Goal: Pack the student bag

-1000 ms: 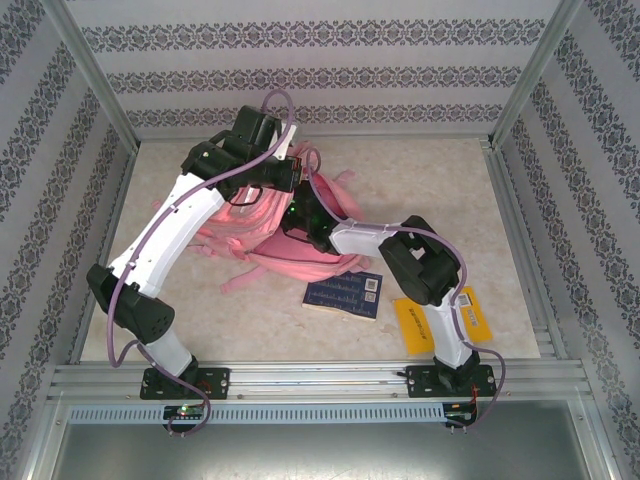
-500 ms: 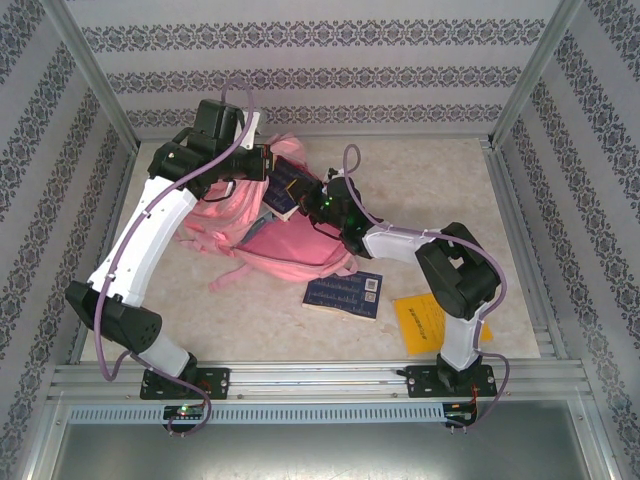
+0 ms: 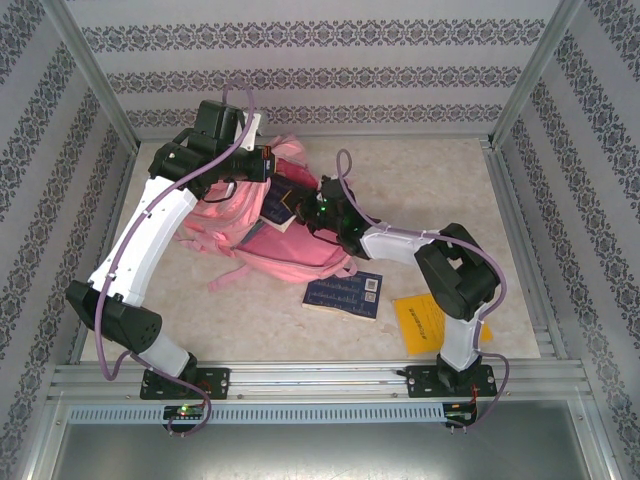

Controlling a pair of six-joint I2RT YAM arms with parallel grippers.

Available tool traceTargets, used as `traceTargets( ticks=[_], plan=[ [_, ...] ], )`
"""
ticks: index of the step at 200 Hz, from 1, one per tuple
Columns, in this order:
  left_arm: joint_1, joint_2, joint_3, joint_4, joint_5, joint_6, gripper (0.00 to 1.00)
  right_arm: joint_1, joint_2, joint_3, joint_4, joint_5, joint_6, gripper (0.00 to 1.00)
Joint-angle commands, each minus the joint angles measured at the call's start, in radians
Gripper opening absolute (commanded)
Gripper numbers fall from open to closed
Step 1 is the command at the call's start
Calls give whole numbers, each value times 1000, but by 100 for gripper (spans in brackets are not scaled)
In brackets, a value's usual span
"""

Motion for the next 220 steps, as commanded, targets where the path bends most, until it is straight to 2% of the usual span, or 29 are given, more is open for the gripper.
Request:
traceTargets(
  ticks=[1, 39, 59, 69, 77, 91, 109, 125, 145, 171, 220],
  plan=[
    [12, -9, 21, 110, 80, -41, 0, 33, 58, 96, -69, -20, -45, 0],
    [-6, 11, 4, 126, 114, -53, 0, 83, 235, 361, -137, 4, -47, 1],
    [-7, 10, -24, 150, 120, -64, 0, 105, 331, 495, -155, 27, -50, 18],
    [-8, 11, -38, 156, 111, -62, 0, 109, 368, 547, -163, 28, -61, 33],
    [-8, 13, -46, 159, 105, -60, 0, 109, 380, 558, -153, 28, -69, 41],
    [-6, 20, -58, 160, 91, -54, 0, 110, 361, 531, -119, 34, -101, 54],
    [-2, 25, -74, 164, 73, -47, 0, 105, 298, 449, -54, 19, -184, 76],
    [10, 24, -93, 174, 56, -48, 0, 100, 236, 375, 5, -32, -259, 86],
    [34, 23, -119, 197, 56, -61, 0, 97, 152, 265, 46, -59, -311, 89],
    [48, 13, -150, 232, 61, -78, 0, 86, 38, 126, -8, -14, -365, 89],
    [45, 7, -214, 247, 54, -69, 0, 39, -240, -123, -234, 117, -530, 85]
  ],
)
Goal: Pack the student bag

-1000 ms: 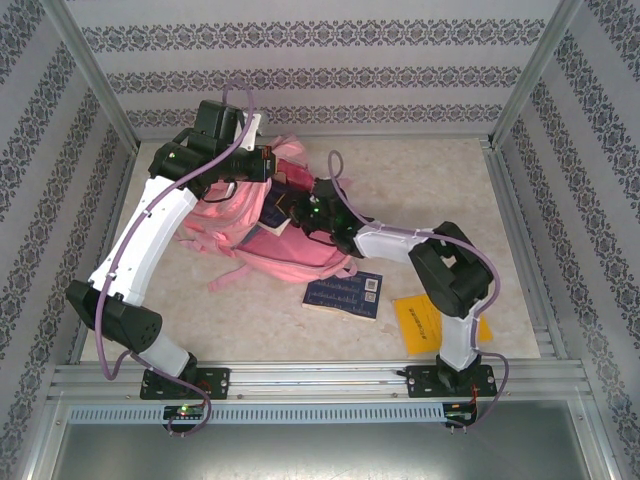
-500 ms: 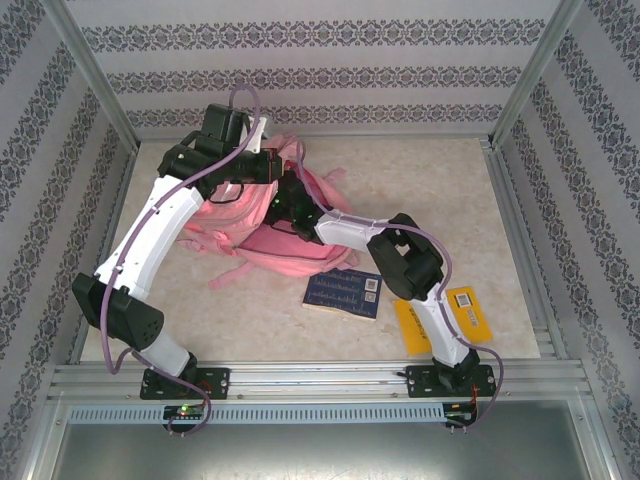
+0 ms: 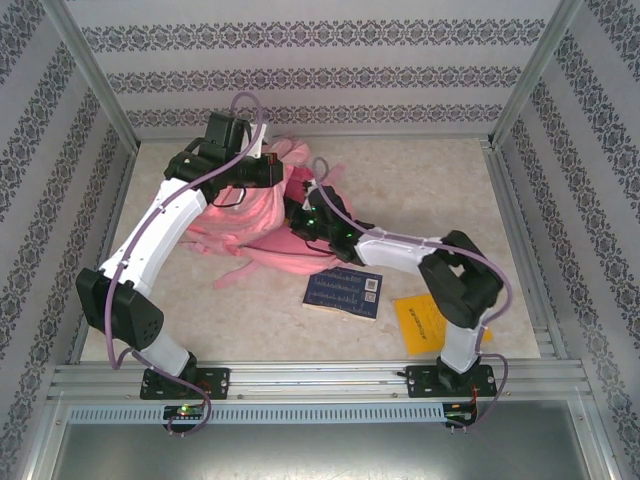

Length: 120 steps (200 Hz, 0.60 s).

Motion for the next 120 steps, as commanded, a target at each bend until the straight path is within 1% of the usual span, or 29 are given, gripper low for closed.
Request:
traceTargets(
  ticks=[1, 15, 17, 27, 42, 71, 97, 106, 120],
  plan=[
    [22, -13, -39, 65, -57, -5, 0, -27, -168, -102, -119, 81, -157, 85],
    [5, -1, -66, 47, -87, 20, 0, -29, -278, -162, -238, 186, -247, 84],
    [3, 1, -72, 45, -91, 24, 0, -32, -312, -185, -267, 211, -266, 84],
    [-11, 8, -105, 47, -104, 34, 0, -46, -400, -256, -298, 249, -305, 82],
    [-35, 29, -155, 62, -94, 32, 0, -82, -516, -357, -342, 289, -311, 80],
    [-102, 100, -216, 113, -113, 33, 1, -185, -688, -501, -442, 263, -304, 74],
    [-126, 226, -172, 101, -139, 40, 2, -241, -756, -561, -504, 206, -339, 70],
    [-126, 267, -147, 91, -155, 46, 5, -248, -758, -560, -527, 187, -353, 70],
    [-126, 321, -106, 73, -188, 59, 16, -253, -733, -543, -563, 173, -372, 70]
  ],
)
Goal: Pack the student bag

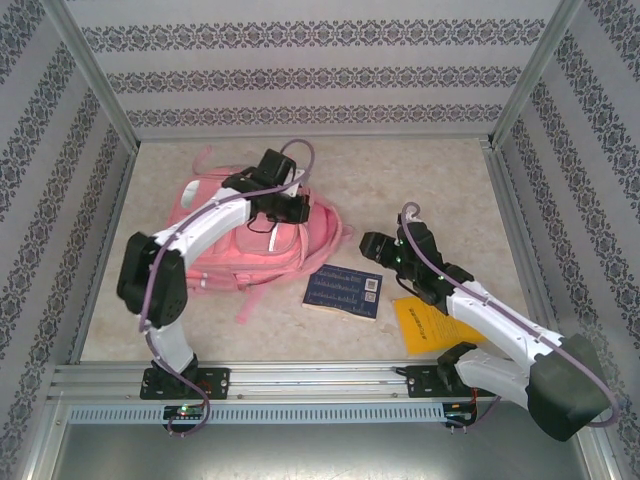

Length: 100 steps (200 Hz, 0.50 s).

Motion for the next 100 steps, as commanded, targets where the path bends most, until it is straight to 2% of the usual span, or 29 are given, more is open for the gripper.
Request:
traceTargets(
  ticks=[1, 26, 42, 65, 100],
  plan=[
    [7, 84, 60, -37, -122, 41, 17, -11, 13, 7, -96, -44, -66, 70],
    [11, 182, 138, -83, -236, 88, 35, -17, 103, 40, -130, -88, -83, 71],
    [15, 195, 184, -123, -225, 86, 41, -20, 178, 72, -154, -133, -106, 71],
    [2, 72, 107, -47, -177, 29, 53, -31, 244, 92, -156, -172, -128, 73],
    [-19, -159, -95, 77, -64, -93, 59, -61, 324, 113, -129, -228, -173, 74]
  ],
)
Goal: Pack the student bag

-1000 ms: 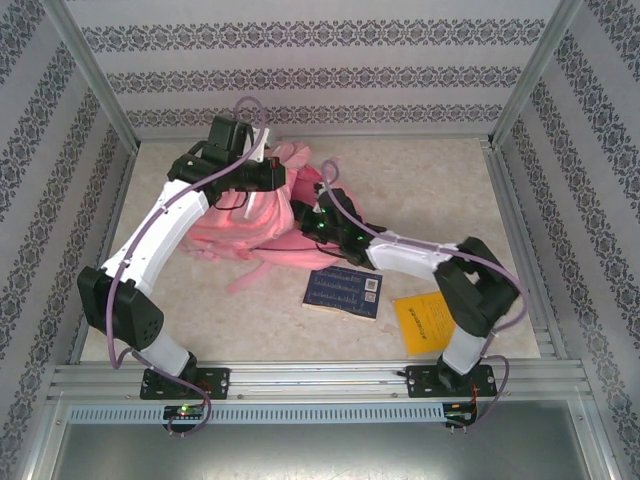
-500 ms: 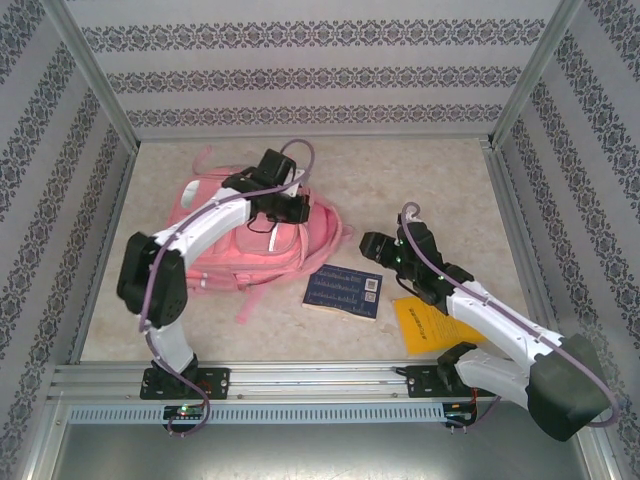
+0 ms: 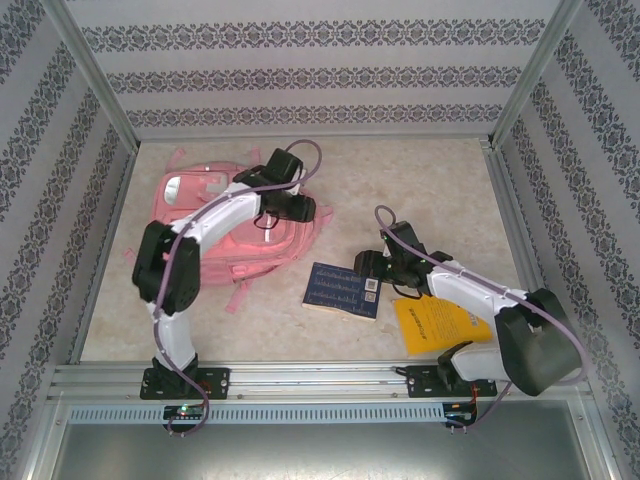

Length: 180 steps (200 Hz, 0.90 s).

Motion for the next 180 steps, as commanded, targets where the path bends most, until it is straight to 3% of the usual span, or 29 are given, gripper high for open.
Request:
traceTargets(
  ticks=[1, 26, 42, 74, 90, 108, 180],
  plan=[
    [-23, -174, -121, 87, 63, -103, 59, -25, 52, 40, 7, -73, -58, 74],
    [-146, -270, -220, 58, 14, -88, 60, -53, 120, 70, 36, -154, -71, 74],
    [-219, -335, -333, 89, 46, -109, 56, -56, 135, 77, 57, -139, -68, 74],
    [-293, -434, -588, 221, 165, -194, 28, -68, 167, 89, 90, -152, -60, 74],
    [-334, -434, -671, 268, 182, -215, 11, -69, 191, 86, 113, -172, -58, 74],
    [-378, -400, -737, 321, 175, -227, 1, -72, 225, 86, 145, -195, -46, 71],
    [-372, -296, -775, 467, 63, -239, 5, -33, 157, -23, 185, -227, -27, 64]
  ],
)
